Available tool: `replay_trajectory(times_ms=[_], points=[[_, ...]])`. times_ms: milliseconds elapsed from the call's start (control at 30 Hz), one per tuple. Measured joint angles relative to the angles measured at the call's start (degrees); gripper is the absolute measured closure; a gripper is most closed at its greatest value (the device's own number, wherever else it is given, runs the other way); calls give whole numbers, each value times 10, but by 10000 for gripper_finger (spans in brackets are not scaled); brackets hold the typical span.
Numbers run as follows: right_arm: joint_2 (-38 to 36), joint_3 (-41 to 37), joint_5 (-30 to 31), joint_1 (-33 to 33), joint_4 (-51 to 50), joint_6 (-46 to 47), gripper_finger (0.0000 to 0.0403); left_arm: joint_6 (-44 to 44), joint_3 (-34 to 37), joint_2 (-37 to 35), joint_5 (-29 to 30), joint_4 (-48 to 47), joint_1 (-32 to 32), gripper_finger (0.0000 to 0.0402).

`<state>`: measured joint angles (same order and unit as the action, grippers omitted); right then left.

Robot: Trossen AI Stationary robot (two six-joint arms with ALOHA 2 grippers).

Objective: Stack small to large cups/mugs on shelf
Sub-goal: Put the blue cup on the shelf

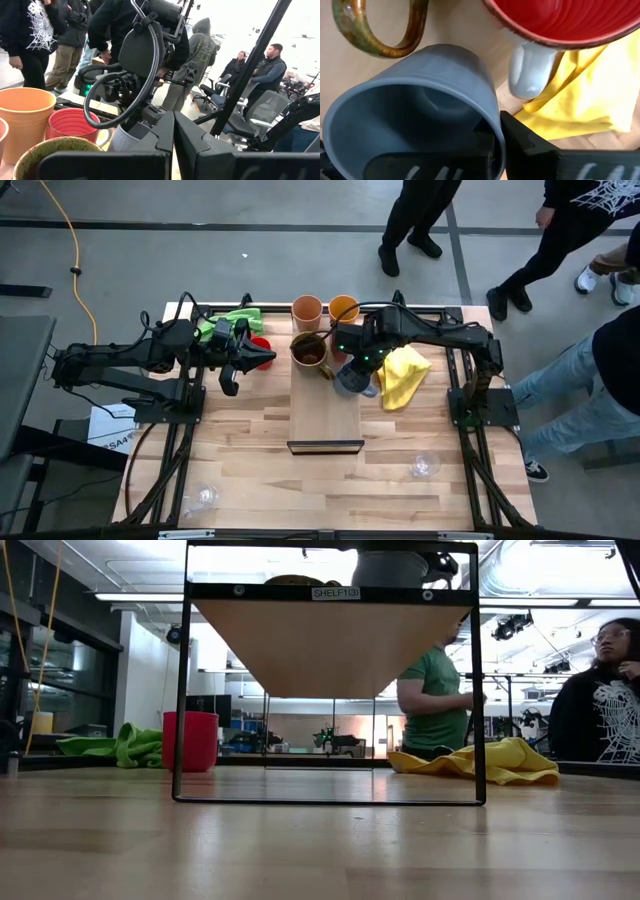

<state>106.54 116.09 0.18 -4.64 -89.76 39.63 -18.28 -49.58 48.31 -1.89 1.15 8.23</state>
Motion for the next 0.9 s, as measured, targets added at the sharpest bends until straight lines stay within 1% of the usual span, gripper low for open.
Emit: replay_trajectory(times_ms=[267,733,900], points=[[11,0,-4,-6,-2,35,403,0,0,0,0,0,0,401],[14,0,-11,-6,0,40,402,0,0,0,0,0,0,402],[14,0,-4,-6,0,44,384,0,0,0,0,0,0,401]])
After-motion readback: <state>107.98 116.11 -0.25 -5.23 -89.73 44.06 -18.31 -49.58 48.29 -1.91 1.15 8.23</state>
